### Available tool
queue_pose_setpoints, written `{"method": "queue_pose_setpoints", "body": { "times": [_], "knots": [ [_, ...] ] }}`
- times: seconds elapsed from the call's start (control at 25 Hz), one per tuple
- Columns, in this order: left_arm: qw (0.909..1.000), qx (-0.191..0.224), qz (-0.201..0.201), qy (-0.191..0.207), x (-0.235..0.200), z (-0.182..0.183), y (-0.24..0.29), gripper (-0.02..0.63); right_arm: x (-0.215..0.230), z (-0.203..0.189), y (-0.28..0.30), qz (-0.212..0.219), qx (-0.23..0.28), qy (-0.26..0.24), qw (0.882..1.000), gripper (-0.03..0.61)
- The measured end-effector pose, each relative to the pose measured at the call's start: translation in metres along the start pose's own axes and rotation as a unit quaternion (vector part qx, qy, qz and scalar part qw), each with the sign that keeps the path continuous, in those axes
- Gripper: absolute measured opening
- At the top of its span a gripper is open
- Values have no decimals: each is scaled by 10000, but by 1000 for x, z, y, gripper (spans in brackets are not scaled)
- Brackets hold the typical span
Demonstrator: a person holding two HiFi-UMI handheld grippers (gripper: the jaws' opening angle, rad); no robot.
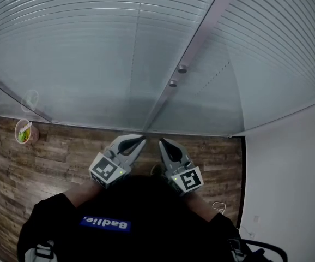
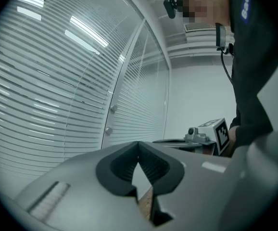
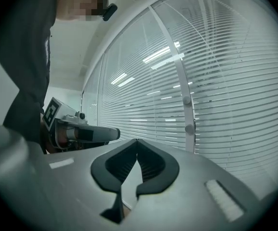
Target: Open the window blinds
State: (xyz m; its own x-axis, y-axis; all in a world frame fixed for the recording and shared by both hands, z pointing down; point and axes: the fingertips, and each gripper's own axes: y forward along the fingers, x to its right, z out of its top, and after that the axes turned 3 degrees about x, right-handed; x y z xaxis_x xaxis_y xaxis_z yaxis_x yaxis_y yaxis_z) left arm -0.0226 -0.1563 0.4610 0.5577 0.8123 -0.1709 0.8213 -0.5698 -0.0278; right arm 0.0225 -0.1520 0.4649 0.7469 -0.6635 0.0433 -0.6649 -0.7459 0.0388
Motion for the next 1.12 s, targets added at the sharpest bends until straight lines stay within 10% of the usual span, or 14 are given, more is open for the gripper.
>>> {"method": "queue_pose_setpoints", "body": {
  "times": [1.12],
  "knots": [
    [9942, 107, 1025, 310, -16, 16, 60, 0, 75, 28, 26, 984, 379, -485, 9932, 3]
  ]
}}
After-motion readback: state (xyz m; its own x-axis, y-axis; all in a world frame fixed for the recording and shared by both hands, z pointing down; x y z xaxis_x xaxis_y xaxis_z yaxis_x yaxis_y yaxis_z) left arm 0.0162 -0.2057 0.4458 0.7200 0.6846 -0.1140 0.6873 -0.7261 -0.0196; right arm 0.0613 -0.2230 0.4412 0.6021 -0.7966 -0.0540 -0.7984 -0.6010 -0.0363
